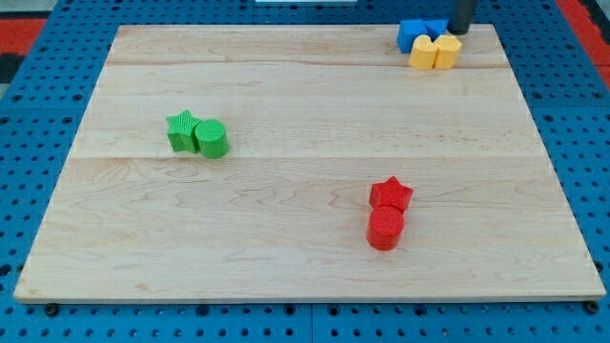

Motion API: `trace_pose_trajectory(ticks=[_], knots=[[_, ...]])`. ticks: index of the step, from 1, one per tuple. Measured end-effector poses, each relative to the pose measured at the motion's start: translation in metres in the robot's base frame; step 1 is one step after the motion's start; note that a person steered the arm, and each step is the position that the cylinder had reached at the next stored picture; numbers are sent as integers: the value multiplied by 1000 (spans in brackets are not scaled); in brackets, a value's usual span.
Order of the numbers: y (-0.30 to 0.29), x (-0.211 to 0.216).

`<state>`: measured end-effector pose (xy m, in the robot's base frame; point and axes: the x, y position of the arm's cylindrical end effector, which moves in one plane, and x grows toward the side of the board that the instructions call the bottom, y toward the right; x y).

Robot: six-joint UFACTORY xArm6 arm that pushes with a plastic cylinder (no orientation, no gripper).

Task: Move the blue triangle a long with blue cube a bit left

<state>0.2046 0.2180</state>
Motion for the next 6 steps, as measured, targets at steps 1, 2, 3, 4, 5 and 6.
trace_pose_trajectory(ticks=[1,2,3,4,5,6], knots=[[-4,0],[-4,0],[-16,0],[-28,2],[-41,2],[-62,-2]])
